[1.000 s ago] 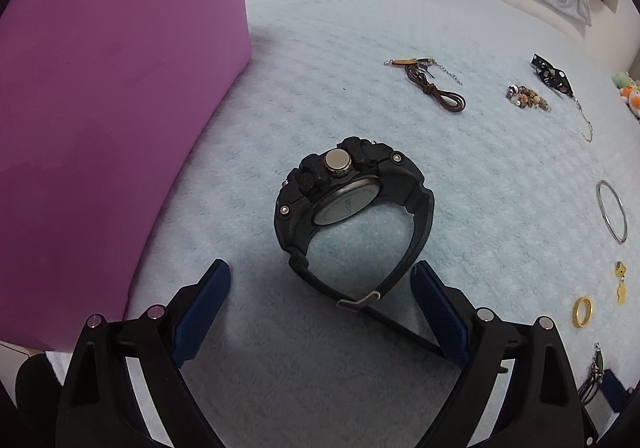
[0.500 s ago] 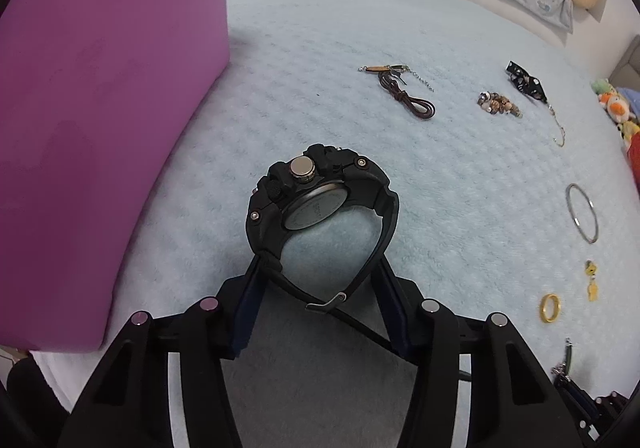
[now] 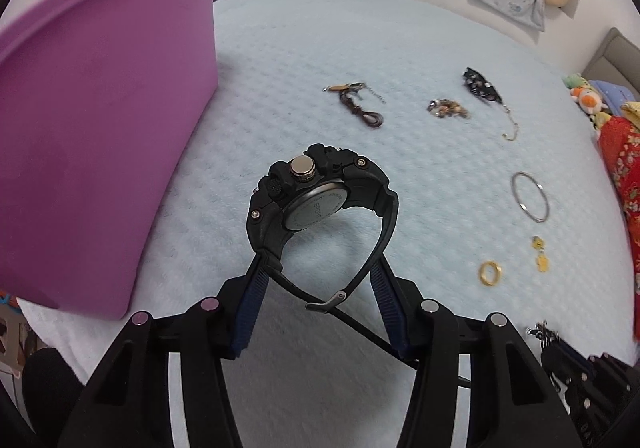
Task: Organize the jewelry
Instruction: 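Close the left gripper on the watch strap while the right gripper grasps the pendant necklace, then carry the watch with the left gripper while the right gripper carries the necklace to the basin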
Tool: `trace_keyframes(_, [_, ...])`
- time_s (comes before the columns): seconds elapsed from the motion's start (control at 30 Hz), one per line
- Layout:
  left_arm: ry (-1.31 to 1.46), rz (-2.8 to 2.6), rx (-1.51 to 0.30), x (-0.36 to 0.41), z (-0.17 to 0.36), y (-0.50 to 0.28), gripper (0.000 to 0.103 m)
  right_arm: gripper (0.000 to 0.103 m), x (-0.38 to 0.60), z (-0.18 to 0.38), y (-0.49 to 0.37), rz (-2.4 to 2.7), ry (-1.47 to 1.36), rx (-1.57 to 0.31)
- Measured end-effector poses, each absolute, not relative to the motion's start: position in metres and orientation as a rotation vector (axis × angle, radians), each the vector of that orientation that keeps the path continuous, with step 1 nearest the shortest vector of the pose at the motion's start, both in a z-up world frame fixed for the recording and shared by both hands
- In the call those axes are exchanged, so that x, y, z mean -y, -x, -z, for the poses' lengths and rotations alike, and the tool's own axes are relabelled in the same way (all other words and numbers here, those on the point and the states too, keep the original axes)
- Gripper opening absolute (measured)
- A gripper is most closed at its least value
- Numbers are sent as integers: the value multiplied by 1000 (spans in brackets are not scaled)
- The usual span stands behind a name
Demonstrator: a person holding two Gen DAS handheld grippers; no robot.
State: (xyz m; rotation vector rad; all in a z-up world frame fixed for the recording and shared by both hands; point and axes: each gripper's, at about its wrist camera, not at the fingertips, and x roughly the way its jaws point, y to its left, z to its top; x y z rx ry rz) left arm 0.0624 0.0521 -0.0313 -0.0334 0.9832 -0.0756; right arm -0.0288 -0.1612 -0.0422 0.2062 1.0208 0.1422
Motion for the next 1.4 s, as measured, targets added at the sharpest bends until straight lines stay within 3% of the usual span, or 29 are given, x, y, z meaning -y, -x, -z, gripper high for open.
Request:
trace_keyframes(0.53, [69,130,-852,-63,-71,-36,51,8,156,-43,19,-214,-217,-844])
trace_keyframes(1.0, [142,1,-710,-153,-161,-49,51,8,44,-134,-60,-526,-170,-687])
trace_keyframes(1.4, [207,-214,-774,-267,-144,-66,52,8,-86,-159,-136,-730,-72,-727])
